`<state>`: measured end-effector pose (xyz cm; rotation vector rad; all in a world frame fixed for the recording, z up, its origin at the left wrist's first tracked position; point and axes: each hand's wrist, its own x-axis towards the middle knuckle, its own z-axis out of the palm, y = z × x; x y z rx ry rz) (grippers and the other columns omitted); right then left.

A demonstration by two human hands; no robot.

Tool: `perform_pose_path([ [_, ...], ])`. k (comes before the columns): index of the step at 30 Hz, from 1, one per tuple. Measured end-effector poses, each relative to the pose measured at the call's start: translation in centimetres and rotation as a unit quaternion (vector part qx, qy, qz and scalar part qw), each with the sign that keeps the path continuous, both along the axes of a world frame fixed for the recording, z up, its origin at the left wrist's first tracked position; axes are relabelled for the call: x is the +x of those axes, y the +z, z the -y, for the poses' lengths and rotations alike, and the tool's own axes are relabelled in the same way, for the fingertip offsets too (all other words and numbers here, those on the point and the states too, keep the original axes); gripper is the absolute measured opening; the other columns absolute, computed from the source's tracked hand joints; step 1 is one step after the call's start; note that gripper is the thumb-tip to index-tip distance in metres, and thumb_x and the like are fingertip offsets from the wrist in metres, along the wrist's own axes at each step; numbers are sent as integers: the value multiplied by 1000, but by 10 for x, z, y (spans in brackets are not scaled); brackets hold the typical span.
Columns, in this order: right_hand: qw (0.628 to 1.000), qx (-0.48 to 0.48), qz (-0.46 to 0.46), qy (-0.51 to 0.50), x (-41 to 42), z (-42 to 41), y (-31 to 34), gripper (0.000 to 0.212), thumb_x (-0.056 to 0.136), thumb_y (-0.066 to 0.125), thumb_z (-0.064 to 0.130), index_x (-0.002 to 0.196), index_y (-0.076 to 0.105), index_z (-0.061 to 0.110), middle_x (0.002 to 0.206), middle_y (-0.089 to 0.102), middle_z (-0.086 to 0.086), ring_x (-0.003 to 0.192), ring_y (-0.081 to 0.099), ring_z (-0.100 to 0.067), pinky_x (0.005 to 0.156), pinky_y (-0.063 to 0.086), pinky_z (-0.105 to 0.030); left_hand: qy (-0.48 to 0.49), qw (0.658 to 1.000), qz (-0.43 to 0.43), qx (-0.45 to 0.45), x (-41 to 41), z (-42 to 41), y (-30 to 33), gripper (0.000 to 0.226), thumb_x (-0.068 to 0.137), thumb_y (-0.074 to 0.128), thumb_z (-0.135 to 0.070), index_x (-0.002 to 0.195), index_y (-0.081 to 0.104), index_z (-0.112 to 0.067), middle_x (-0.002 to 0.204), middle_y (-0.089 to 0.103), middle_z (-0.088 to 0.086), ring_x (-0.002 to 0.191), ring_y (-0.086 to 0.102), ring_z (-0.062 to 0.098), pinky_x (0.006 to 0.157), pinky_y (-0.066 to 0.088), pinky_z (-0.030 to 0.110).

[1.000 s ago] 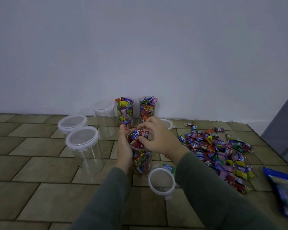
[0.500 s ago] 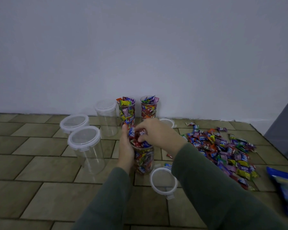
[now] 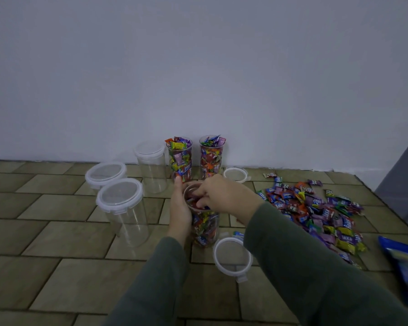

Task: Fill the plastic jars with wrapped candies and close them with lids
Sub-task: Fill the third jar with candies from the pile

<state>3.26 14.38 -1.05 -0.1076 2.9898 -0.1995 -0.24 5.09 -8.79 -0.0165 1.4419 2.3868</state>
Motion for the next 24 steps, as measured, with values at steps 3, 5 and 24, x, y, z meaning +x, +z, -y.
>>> perform_pose_path([
  [3, 1000, 10, 25, -6, -4, 1, 7, 37, 95, 56, 22, 132, 58, 17, 126, 59, -8, 114, 56, -23, 95, 42, -32, -1, 1000, 6, -2, 0, 0, -2, 64, 96, 35, -59, 68, 79, -21, 88, 75, 13, 95, 68, 30, 99, 49, 49],
  [5, 999, 18, 41, -6, -11, 4, 5, 36, 92, 61, 19, 128, 62, 17, 124, 60, -8, 112, 57, -24, 93, 43, -32, 3, 1000, 3, -9, -1, -1, -1, 63, 96, 37, -59, 73, 78, -17, 92, 75, 16, 96, 69, 30, 99, 48, 50],
  [24, 952, -147, -221, -154, 48, -57, -21, 26, 93, 60, 27, 114, 69, 14, 111, 68, -1, 101, 60, -14, 89, 43, -21, 96, 831, -464, -292, -1, 11, 14, 14, 93, 58, -21, 101, 69, -25, 104, 67, -15, 102, 60, 3, 89, 53, 37],
])
